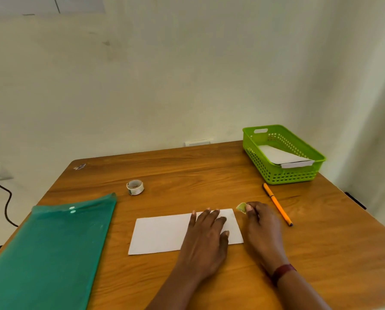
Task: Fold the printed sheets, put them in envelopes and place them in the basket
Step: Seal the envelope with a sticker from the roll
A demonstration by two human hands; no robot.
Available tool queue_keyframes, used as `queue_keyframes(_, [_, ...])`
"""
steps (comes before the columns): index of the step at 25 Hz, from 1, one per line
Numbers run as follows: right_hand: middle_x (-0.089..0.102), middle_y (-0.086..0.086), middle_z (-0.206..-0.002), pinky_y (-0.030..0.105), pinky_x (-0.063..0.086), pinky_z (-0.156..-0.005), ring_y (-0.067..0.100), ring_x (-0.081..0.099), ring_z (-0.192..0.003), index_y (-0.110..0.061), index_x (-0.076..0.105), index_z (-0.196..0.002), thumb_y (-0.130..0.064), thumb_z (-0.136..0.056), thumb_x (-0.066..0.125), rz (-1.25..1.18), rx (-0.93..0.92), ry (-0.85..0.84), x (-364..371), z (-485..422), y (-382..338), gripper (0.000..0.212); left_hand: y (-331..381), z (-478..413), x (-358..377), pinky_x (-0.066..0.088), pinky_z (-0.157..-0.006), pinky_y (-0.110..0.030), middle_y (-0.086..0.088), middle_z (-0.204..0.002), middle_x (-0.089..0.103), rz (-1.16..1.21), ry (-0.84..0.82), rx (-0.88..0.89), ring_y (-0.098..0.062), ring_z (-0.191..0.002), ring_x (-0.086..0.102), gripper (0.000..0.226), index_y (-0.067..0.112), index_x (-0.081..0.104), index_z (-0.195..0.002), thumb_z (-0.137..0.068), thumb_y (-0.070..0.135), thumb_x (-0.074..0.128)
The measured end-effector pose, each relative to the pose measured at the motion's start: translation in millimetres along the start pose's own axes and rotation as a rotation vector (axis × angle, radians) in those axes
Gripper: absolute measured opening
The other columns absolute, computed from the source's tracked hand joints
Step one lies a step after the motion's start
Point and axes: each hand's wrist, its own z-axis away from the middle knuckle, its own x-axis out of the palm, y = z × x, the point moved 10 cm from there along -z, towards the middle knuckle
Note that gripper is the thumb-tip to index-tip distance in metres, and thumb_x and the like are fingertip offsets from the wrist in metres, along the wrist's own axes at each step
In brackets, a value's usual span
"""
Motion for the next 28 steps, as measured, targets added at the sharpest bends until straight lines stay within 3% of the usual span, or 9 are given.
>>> queue_keyframes(3, [0.059, -0.006, -0.099, 0.008, 0.037, -0.070, 0.001, 0.053, -0.086, -0.017, 0.068, -0.103, -0.015, -0.098, 0.051, 0.171, -0.153, -0.180, 13.6, -9.7, -9.1, 0.018, -3.8, -0.3, 13.8, -0.004, -0.118, -0.032, 0.006, -0.164, 0.010, -0.018, -0.106, -0.025, -0.012, -0.151, 0.006, 0.058, 0.030, 0.017, -0.154, -0.101, 0.050, 0.020])
queue_keyframes(9, [0.056, -0.007, -0.115, 0.015, 0.044, -0.083, 0.007, 0.052, -0.105, -0.023, 0.065, -0.115, -0.015, -0.097, 0.052, 0.494, -0.414, -0.373, 42.0, -17.3, -21.7, 0.024, -2.5, -0.1, 13.9, -0.002, -0.118, -0.034, 0.004, -0.163, 0.016, -0.028, -0.113, -0.054, -0.015, -0.151, 0.010, 0.055, 0.030, 0.020, -0.152, -0.102, 0.050, 0.025])
queue_keyframes(20, [0.054, -0.004, -0.121, 0.024, 0.048, -0.089, 0.011, 0.050, -0.111, -0.026, 0.064, -0.119, -0.023, -0.095, 0.055, 0.590, -0.500, -0.382, 49.3, -13.9, -23.8, 0.026, -1.6, -0.1, 19.8, 0.001, -0.122, -0.043, 0.002, -0.164, 0.012, -0.066, -0.175, -0.041, -0.019, -0.151, 0.005, 0.067, 0.038, 0.013, -0.153, -0.089, 0.055, 0.003])
queue_keyframes(28, [0.054, -0.004, -0.118, 0.022, 0.049, -0.085, 0.009, 0.050, -0.107, -0.027, 0.064, -0.119, -0.026, -0.096, 0.053, 0.588, -0.474, -0.329, 50.2, -15.4, -22.1, 0.026, 2.1, -1.7, 17.7, 0.003, -0.122, -0.047, 0.004, -0.164, 0.007, -0.099, -0.168, -0.010, -0.021, -0.150, 0.007, 0.053, 0.033, 0.020, -0.153, -0.102, 0.046, 0.021])
